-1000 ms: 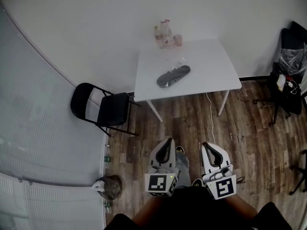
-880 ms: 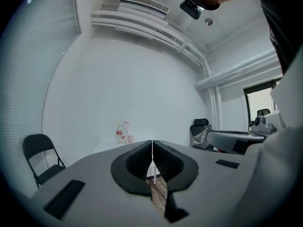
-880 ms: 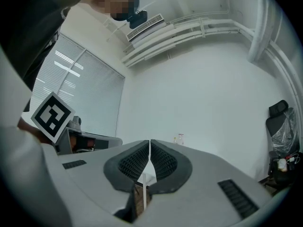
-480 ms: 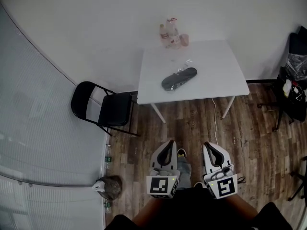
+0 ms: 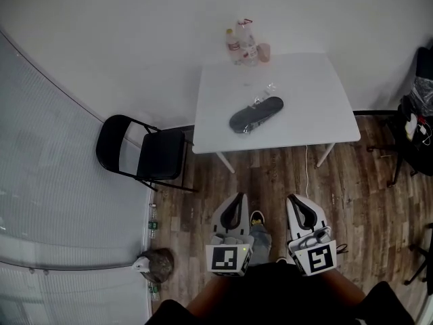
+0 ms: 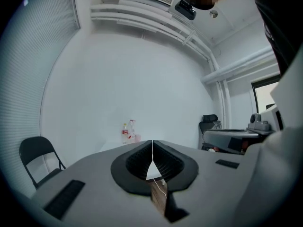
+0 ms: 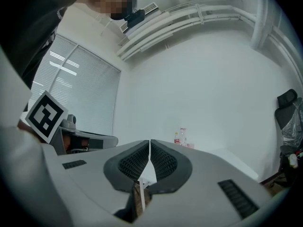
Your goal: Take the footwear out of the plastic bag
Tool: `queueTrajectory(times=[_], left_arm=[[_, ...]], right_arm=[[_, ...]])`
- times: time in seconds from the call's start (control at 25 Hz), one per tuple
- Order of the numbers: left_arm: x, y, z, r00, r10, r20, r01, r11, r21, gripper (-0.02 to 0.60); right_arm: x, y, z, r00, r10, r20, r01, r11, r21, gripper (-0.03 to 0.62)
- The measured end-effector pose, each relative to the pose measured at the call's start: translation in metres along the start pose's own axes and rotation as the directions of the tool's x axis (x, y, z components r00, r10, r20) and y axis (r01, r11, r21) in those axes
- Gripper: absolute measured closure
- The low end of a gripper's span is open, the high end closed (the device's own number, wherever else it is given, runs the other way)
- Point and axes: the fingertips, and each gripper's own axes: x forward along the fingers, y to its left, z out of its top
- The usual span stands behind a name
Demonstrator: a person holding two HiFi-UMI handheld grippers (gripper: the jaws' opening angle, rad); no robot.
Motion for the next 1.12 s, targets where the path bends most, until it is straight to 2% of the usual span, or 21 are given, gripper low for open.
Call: queueTrajectory(times=[0.28, 0.44, 1.12], left_arm=[[0.04, 0.013, 0.004, 0.999, -0.026, -0.028, 0.026, 1.0, -0.002, 0.555], [0.063, 0.03, 0.002, 0.999, -0.031, -0.042, 0.031, 0.999, 0.01, 0.555], [0.147, 0.116, 0.019, 0.994, -0.108, -0.031, 0.107, 0.994, -0.034, 0.558]], right_arm=[[0.04, -0.023, 0.001, 1.0, -0.023, -0.012, 0.023, 1.0, 0.006, 0.569], [0.064, -0.032, -0.002, 0.999, -0.044, -0.028, 0.044, 0.999, 0.01, 0.569], [0.185, -0.042, 0.0, 0.994, -0.1, -0.041, 0.098, 0.994, -0.051, 0.569]])
